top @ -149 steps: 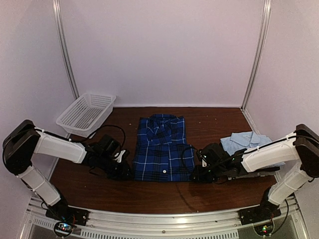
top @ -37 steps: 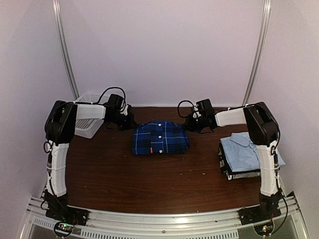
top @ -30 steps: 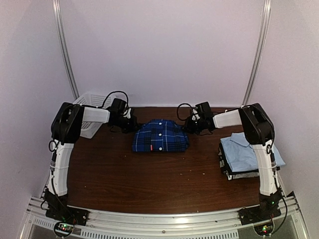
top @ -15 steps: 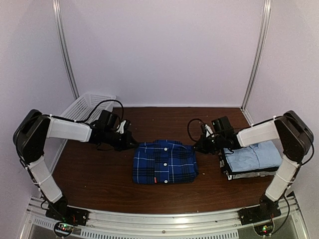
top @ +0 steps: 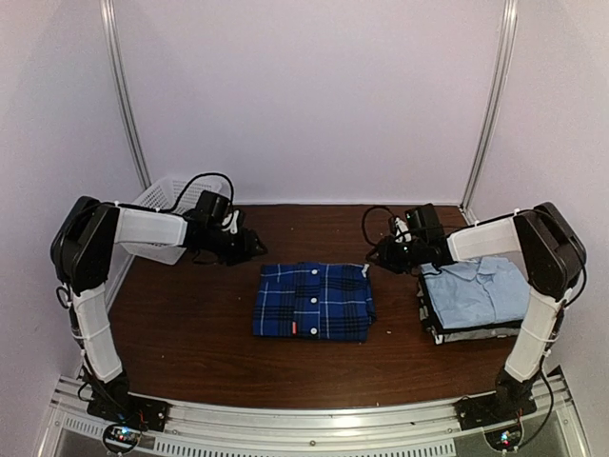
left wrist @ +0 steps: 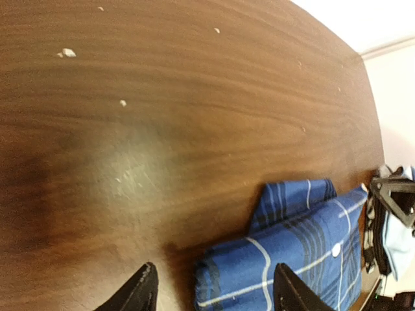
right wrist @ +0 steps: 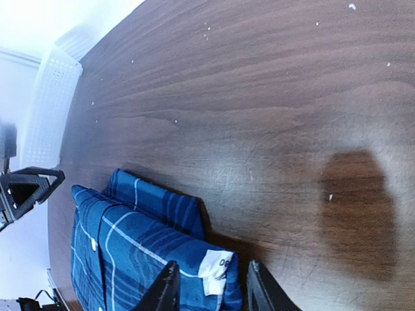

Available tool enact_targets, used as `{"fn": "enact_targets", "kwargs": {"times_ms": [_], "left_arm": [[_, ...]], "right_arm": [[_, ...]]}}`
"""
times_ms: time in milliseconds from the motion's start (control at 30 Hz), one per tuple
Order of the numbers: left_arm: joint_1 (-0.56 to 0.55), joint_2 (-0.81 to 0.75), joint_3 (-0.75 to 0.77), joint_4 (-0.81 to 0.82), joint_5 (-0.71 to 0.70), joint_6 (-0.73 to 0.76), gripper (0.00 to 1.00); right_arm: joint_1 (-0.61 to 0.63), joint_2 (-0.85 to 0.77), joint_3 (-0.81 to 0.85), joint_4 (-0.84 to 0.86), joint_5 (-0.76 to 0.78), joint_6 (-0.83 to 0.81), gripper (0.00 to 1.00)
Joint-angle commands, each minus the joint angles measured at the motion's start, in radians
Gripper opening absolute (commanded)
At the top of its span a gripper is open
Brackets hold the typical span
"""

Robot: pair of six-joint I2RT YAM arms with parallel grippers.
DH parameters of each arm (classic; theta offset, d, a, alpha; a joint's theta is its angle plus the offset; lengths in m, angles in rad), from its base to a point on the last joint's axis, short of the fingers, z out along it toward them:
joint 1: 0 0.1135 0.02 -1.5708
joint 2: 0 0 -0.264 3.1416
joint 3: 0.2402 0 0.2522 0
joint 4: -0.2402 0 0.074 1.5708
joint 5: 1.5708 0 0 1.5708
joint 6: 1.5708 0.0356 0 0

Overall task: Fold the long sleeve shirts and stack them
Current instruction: Move the square-folded shirt to the center of the board, then smooth out the square-folded shirt at the center of the board.

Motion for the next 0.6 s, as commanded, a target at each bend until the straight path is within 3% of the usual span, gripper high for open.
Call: {"fn": "enact_targets", "kwargs": {"times_ms": [0, 100, 267, 400, 567], "left_arm": [[0.022, 0.002, 0.102, -0.094, -0.083, 0.084, 0.67], [0.022, -0.031, 0.101, -0.122, -0.104, 0.096, 0.66], [-0.031, -0.102, 0.039, -0.127, -0.116, 0.091, 0.53], [-0.114, -0.114, 0.013, -0.117, -0.103, 0.062, 0.38], [-0.184, -0.042, 0.046, -0.085, -0.069, 0.032, 0.32]], "right_arm": [[-0.003, -0.028, 0.051, -0.046, 0.051, -0.024, 0.41], [0.024, -0.066, 0.057, -0.083, 0.089, -0.048, 0.42], [0.106, -0.100, 0.042, -0.107, 0.109, -0.055, 0.38], [0.167, -0.057, 0.068, -0.095, 0.105, -0.051, 0.30], [0.189, 0.038, 0.139, -0.093, 0.111, -0.055, 0.25]]}}
